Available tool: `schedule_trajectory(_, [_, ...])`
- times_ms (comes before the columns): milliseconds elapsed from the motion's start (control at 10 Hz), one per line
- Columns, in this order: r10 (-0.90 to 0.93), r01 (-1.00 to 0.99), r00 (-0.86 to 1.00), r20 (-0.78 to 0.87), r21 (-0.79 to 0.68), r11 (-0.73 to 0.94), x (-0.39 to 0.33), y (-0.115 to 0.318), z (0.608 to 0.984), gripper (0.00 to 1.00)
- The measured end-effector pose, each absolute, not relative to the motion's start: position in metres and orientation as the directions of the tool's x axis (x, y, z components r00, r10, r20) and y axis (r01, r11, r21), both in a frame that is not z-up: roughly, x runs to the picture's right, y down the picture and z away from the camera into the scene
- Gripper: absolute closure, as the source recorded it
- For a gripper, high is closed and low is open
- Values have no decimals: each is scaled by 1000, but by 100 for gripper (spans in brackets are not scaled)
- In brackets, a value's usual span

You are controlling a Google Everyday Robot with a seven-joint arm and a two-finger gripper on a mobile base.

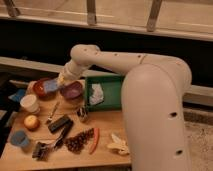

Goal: Wipe red bowl with sponge

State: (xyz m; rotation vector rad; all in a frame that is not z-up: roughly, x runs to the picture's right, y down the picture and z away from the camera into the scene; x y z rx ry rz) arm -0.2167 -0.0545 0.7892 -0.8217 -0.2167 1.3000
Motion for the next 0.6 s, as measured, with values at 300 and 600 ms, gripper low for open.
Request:
schedule_trajectory(300, [913,-756,307,-270,-651,62,-231,-90,808,100])
schedule_trajectory(600, [919,-733,298,-257,-679,48,-252,-106,820,100])
